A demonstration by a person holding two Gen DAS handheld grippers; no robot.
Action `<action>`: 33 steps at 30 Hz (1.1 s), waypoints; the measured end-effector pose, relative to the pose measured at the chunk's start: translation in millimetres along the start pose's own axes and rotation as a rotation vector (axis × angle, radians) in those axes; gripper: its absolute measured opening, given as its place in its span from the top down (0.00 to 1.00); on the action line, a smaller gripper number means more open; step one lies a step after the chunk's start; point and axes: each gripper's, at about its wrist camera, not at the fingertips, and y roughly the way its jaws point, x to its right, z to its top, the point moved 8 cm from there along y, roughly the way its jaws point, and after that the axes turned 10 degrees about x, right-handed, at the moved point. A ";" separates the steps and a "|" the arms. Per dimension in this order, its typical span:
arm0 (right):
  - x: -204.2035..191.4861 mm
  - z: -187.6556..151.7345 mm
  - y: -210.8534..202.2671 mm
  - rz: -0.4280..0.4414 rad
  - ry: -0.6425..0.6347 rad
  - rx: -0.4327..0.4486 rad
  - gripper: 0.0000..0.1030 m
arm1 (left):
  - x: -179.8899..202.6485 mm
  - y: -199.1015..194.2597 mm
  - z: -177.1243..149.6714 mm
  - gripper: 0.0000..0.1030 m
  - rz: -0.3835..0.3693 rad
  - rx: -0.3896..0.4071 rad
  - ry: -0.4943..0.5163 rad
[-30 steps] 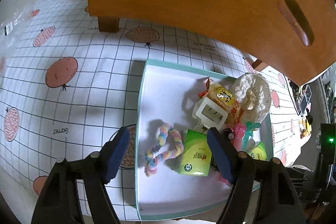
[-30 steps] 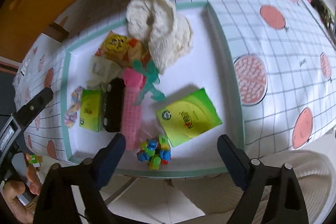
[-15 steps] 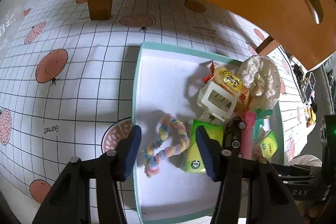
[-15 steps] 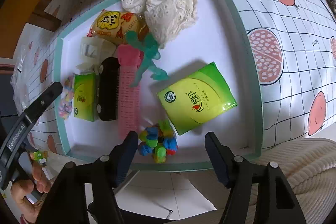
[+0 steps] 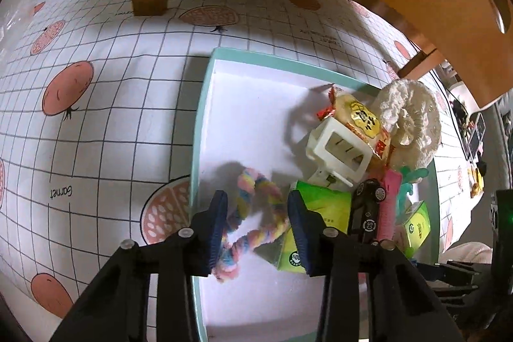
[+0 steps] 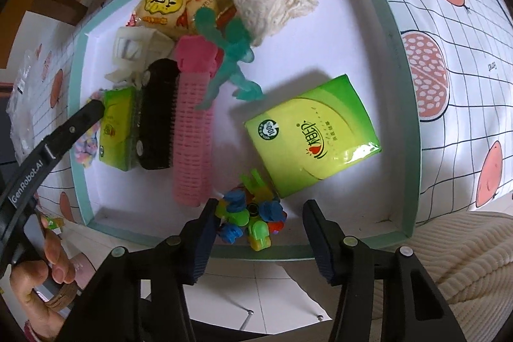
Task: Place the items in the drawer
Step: 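Grasp the pastel rope toy with the left gripper while the right grasps the colourful blocks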
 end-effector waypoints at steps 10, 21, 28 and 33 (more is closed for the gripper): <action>-2.5 -2.6 0.9 0.001 0.027 0.010 0.56 | -19.9 -3.9 -7.8 0.90 0.031 0.008 -0.029; -1.3 1.9 7.6 0.046 0.061 0.015 0.60 | -29.6 -16.3 -18.8 0.92 -0.016 0.010 -0.091; 2.2 1.1 1.9 0.076 0.077 0.020 0.60 | -33.4 -19.9 -24.1 0.93 -0.047 -0.011 -0.138; 3.1 1.1 -1.0 0.089 0.085 0.023 0.60 | -38.1 -25.1 -25.4 0.93 -0.070 -0.017 -0.178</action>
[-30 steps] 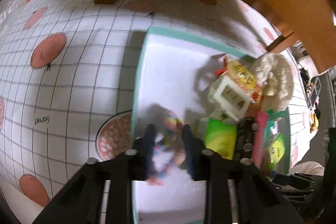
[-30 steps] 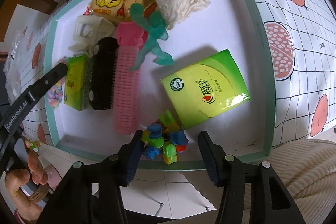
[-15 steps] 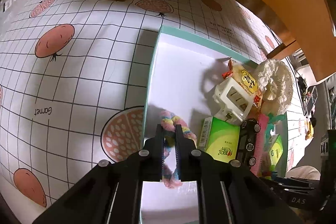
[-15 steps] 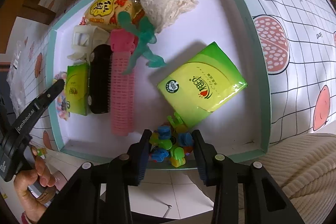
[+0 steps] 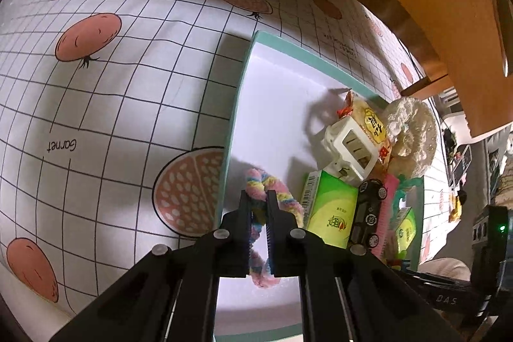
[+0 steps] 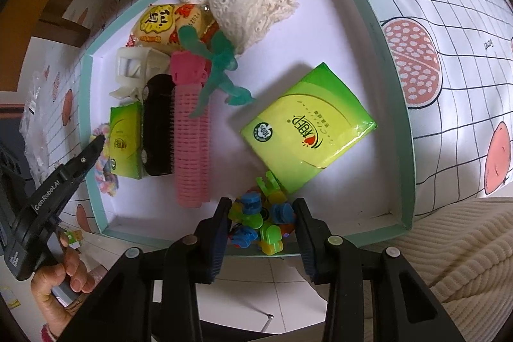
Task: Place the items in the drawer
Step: 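Grasp the pastel rope toy with the left gripper while the right grasps the colourful blocks, then carry rope toy and blocks into the open drawer and open both grippers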
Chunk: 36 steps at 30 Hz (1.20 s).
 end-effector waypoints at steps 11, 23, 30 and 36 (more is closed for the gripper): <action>0.9 8.1 -23.2 0.047 0.027 0.051 0.60 | 9.9 -30.4 19.0 0.93 -0.002 0.023 0.002; -44.8 60.1 -150.0 0.168 -0.098 0.360 0.60 | 83.6 -137.6 81.7 0.93 -0.101 0.263 0.149; -94.3 105.5 -273.8 0.220 -0.232 0.603 0.60 | 138.8 -228.3 138.4 0.93 -0.192 0.478 0.261; -112.3 153.4 -336.3 0.168 -0.267 0.709 0.60 | 167.6 -261.9 189.1 0.93 -0.177 0.575 0.322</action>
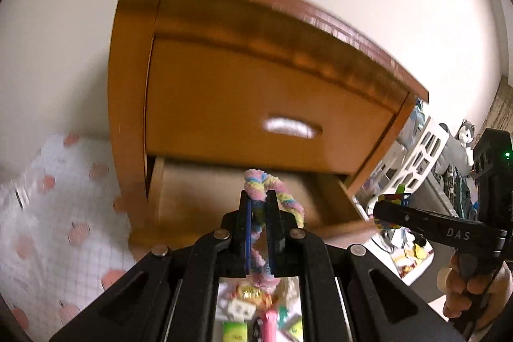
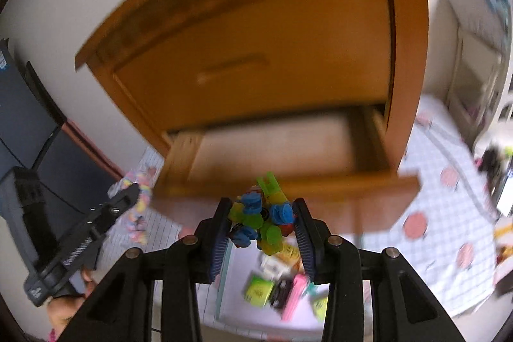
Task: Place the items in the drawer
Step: 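Carry rope toy and blocks into the open drawer and open both grippers, then withdraw both grippers from the drawer back over the tray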
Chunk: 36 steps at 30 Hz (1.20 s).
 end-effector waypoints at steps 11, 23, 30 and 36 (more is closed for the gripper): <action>17.6 21.8 34.0 -0.094 0.012 -0.047 0.60 | -7.6 45.9 7.5 0.93 0.038 -0.053 0.000; 19.5 11.8 63.8 -0.129 0.016 -0.094 0.59 | -15.9 70.6 -7.2 0.81 0.084 -0.096 0.027; 22.2 12.5 66.0 -0.136 0.029 -0.096 0.48 | -22.3 74.4 -13.5 0.54 0.102 -0.100 0.018; 26.0 6.4 69.2 -0.151 0.019 -0.104 0.39 | -29.1 79.2 -18.6 0.37 0.142 -0.109 0.017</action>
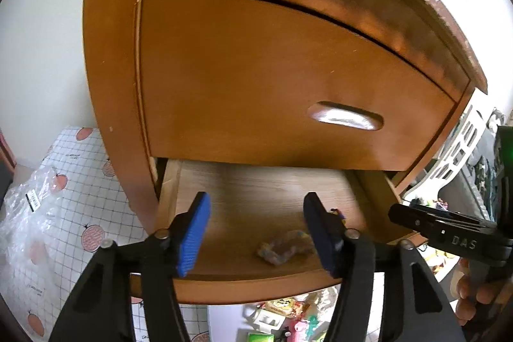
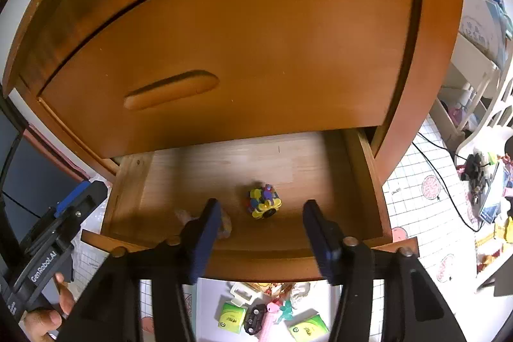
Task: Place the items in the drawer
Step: 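Withdraw both grippers from the drawer back over the tray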
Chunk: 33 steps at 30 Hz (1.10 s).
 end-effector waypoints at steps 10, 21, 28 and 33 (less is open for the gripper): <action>2.8 -2.9 2.1 -0.011 -0.024 0.027 0.01 | -12.2 7.4 -5.8 0.05 0.091 0.030 0.006; 1.4 -6.3 -1.6 -0.011 -0.042 0.053 0.00 | -18.4 -4.9 -3.1 0.00 0.126 0.079 0.006; -2.7 -3.5 -16.8 -0.022 -0.093 0.098 0.00 | -2.0 -33.2 1.0 0.00 0.118 0.160 0.061; -12.5 -8.0 -44.9 0.002 -0.128 0.189 0.00 | 8.8 -63.7 -3.5 0.00 0.079 0.253 0.045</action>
